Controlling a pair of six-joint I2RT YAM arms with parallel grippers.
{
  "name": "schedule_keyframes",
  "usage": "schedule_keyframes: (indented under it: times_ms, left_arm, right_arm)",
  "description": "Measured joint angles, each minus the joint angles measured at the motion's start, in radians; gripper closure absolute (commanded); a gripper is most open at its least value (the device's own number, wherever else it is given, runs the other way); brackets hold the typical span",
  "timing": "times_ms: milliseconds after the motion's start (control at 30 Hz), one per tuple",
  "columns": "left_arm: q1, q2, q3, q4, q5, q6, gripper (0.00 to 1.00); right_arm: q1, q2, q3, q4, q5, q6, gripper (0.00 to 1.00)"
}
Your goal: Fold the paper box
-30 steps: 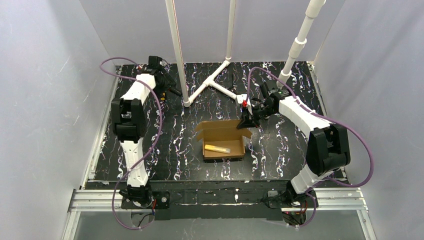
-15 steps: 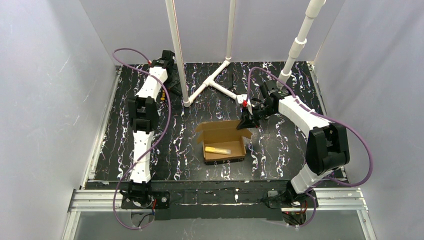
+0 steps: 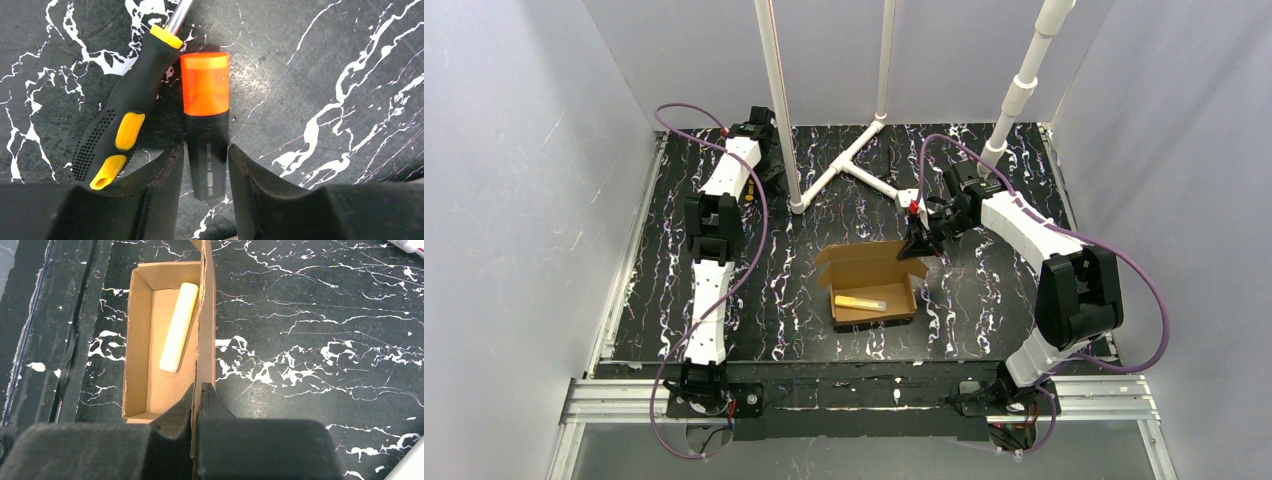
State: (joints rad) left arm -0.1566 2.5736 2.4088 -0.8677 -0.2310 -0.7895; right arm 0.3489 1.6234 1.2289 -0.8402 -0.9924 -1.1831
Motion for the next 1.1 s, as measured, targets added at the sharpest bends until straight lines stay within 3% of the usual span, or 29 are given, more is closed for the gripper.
schedule_keyframes:
  times_ms: [167,300,433,533,667,867,967,1100]
  left_arm:
    - [0.0,-0.004,-0.013,0.01,0.014,0.005,0.98]
    - [-0.001,-0.053,-0.098,0.045,0.029,0.024,1.0]
    - [-0.006,-0.244,-0.387,0.107,0.057,0.069,1.0]
    - [-0.01,-0.55,-0.768,0.244,0.109,0.121,1.0]
    - [-0.01,-1.069,-1.206,0.459,0.227,0.212,1.0]
    - [0.009,-1.836,-1.815,0.751,0.507,0.312,1.0]
    - [-0.091,-2.057,-2.005,0.853,0.585,0.33,1.0]
    - [-0.235,-2.113,-2.029,0.967,0.687,0.361,1.0]
  right_arm:
    - [0.0,0.0,0.0,-0.003,-0.001,-0.001,0.99]
    - [0.0,0.0,0.0,-0.007,-0.002,-0.001,0.99]
    - [0.0,0.0,0.0,-0.008,-0.003,-0.003,0.99]
    - [0.0,0.0,0.0,-0.014,-0.004,-0.008,0.99]
    - [0.0,0.002,0.0,-0.029,-0.01,-0.026,0.99]
    - [0.011,0.003,0.0,-0.045,-0.014,-0.042,0.99]
    - [0.014,0.003,0.0,-0.047,-0.015,-0.047,0.99]
    - [0.014,0.003,0.0,-0.048,-0.016,-0.048,0.99]
